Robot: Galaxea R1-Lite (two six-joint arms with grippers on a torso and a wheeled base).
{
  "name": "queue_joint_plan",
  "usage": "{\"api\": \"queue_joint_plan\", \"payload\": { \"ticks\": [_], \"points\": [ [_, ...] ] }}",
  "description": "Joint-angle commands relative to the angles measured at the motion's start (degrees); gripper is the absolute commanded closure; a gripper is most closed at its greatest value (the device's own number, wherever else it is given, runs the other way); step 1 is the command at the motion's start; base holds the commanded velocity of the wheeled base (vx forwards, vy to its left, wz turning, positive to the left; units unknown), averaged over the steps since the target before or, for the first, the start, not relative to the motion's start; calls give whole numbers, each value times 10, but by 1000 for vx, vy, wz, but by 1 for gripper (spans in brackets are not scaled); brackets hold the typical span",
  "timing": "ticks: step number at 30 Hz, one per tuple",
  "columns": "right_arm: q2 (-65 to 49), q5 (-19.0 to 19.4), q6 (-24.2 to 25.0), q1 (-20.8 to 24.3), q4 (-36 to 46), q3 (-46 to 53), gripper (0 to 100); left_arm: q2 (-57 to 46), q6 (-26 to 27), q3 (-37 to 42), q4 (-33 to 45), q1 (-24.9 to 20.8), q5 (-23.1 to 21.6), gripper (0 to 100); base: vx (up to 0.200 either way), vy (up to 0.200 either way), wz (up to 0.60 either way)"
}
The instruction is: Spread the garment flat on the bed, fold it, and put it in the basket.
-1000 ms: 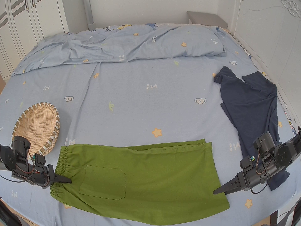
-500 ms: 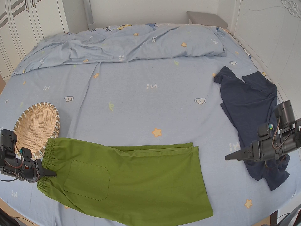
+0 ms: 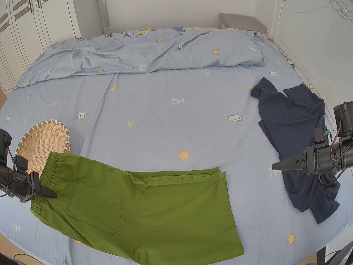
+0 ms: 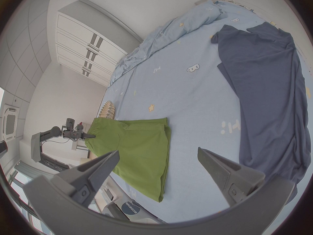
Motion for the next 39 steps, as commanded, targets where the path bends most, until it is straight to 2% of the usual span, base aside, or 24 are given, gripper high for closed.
{"api": "queue_joint_plan", "payload": {
  "ticks": [1, 2, 4, 5, 6, 8, 13, 20, 22, 23, 27, 28, 32, 39],
  "points": [
    [-22, 0, 0, -5, 8, -3, 0, -64, -4, -57, 43, -76, 2, 100, 0, 0, 0],
    [-22, 0, 0, -5, 9, -4, 0, -67, -4, -57, 43, -80, 2, 100, 0, 0, 0],
    [-27, -1, 0, -4, 14, -5, 0, -86, -10, -57, 47, -130, 7, 100, 0, 0, 0],
    [-27, -1, 0, -4, 14, -5, 0, -86, -10, -57, 47, -130, 7, 100, 0, 0, 0],
    [-29, -1, 0, -3, 14, -5, 0, -95, -25, -59, 53, -170, 22, 100, 0, 0, 0],
    [-29, -1, 0, -3, 15, -5, 0, -104, -43, -59, 52, -220, 43, 100, 0, 0, 0],
    [-29, -1, 0, -4, 15, -6, 0, -108, -80, -71, 37, -322, 89, 100, 0, 0, 0],
    [-29, -1, 0, -2, 20, -6, 0, -93, -154, -130, 35, -458, 111, 100, 0, 0, 0],
    [-29, -1, 0, -2, 20, -6, 0, -88, -156, -135, 34, -468, 114, 100, 0, 0, 0],
    [-29, -1, 0, -2, 20, -6, 0, -71, -163, -145, 20, -501, 129, 100, 0, 0, 0],
    [-29, -1, 1, -2, 21, -6, 0, -38, -188, -144, -23, -564, 169, 100, 0, 0, 0],
    [-29, -1, 1, -2, 21, -6, 0, -38, -188, -144, -23, -564, 169, 100, 0, 0, 0],
    [-29, -1, 0, 1, 21, -6, 0, 4, -207, -146, -50, -615, 208, 100, 0, 0, 0],
    [-29, -1, 0, 2, 21, -5, 0, 42, -254, -141, -95, -675, 216, 100, 0, 0, 0]
  ]
}}
